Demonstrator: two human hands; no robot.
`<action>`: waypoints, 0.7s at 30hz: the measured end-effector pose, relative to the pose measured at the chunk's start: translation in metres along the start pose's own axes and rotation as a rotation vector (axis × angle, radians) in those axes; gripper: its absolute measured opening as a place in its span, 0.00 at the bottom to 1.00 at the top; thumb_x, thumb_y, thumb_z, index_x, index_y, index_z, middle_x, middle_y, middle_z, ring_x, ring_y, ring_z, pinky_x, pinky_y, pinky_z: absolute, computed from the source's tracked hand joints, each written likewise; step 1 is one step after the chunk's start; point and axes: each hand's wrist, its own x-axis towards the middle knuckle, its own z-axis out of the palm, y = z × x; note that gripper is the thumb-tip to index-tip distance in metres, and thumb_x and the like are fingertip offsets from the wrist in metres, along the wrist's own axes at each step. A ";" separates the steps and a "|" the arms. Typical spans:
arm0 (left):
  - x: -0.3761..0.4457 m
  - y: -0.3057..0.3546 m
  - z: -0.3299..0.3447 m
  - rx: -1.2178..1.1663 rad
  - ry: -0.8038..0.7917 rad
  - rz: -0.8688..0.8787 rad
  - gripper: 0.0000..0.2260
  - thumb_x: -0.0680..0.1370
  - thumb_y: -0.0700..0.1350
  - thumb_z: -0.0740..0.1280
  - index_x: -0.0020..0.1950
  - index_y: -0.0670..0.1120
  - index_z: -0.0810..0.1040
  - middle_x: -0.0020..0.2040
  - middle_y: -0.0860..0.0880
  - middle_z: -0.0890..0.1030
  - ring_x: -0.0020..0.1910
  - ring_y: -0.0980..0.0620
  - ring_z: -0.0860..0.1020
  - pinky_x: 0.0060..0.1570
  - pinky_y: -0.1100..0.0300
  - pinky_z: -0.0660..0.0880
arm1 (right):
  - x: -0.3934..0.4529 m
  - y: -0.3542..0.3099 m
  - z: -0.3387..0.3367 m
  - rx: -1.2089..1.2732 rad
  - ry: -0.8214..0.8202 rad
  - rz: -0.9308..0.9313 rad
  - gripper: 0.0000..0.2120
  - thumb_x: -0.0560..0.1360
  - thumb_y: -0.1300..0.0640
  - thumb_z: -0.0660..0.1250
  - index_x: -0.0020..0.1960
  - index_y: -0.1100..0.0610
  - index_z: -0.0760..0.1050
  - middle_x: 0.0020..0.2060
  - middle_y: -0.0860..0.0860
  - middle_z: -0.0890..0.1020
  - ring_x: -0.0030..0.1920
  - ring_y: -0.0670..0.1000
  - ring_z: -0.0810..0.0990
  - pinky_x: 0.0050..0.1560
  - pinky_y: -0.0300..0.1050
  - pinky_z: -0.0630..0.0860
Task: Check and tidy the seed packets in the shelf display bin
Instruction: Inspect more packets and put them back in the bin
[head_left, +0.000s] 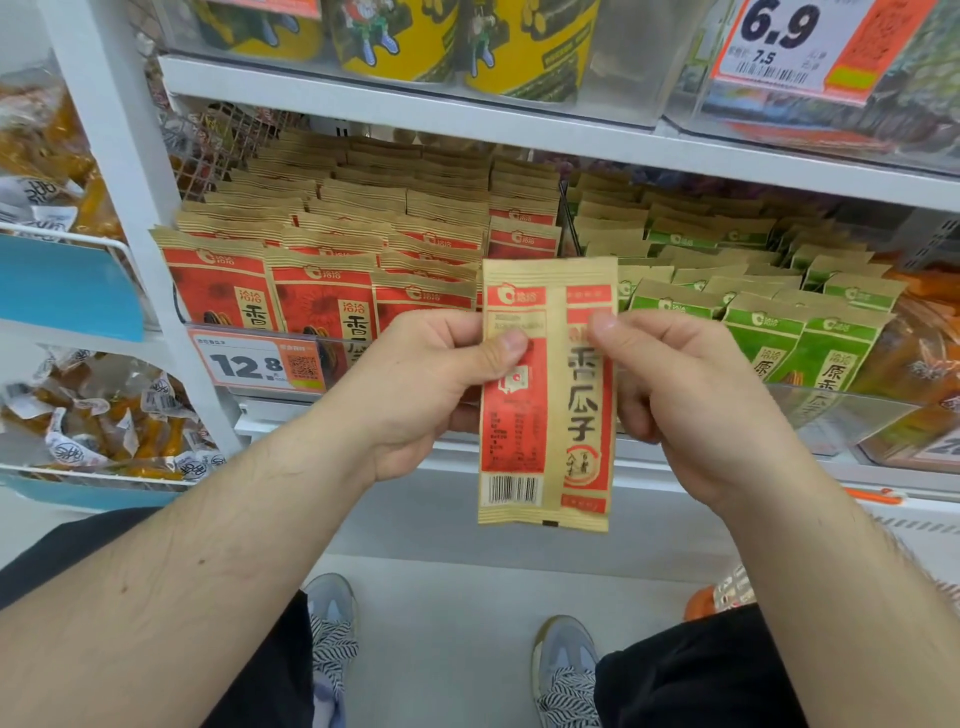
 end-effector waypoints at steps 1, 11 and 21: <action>0.001 0.001 0.000 -0.028 0.022 0.010 0.13 0.69 0.47 0.68 0.50 0.43 0.83 0.42 0.44 0.85 0.37 0.50 0.83 0.33 0.56 0.81 | 0.000 0.002 -0.002 -0.054 -0.057 0.018 0.12 0.78 0.56 0.65 0.39 0.62 0.77 0.21 0.47 0.77 0.20 0.44 0.67 0.22 0.36 0.61; -0.004 0.005 -0.003 -0.032 -0.108 -0.026 0.17 0.68 0.43 0.69 0.56 0.43 0.80 0.49 0.43 0.85 0.44 0.47 0.85 0.37 0.51 0.83 | 0.007 0.006 -0.011 -0.026 -0.065 0.003 0.14 0.78 0.55 0.64 0.38 0.61 0.79 0.25 0.53 0.79 0.21 0.48 0.69 0.21 0.38 0.64; -0.004 0.011 -0.007 -0.139 -0.136 -0.071 0.20 0.69 0.40 0.68 0.60 0.38 0.78 0.55 0.38 0.83 0.46 0.45 0.84 0.37 0.53 0.83 | 0.011 0.011 -0.022 0.066 -0.287 0.085 0.24 0.69 0.54 0.69 0.51 0.75 0.74 0.29 0.57 0.79 0.22 0.47 0.72 0.21 0.36 0.67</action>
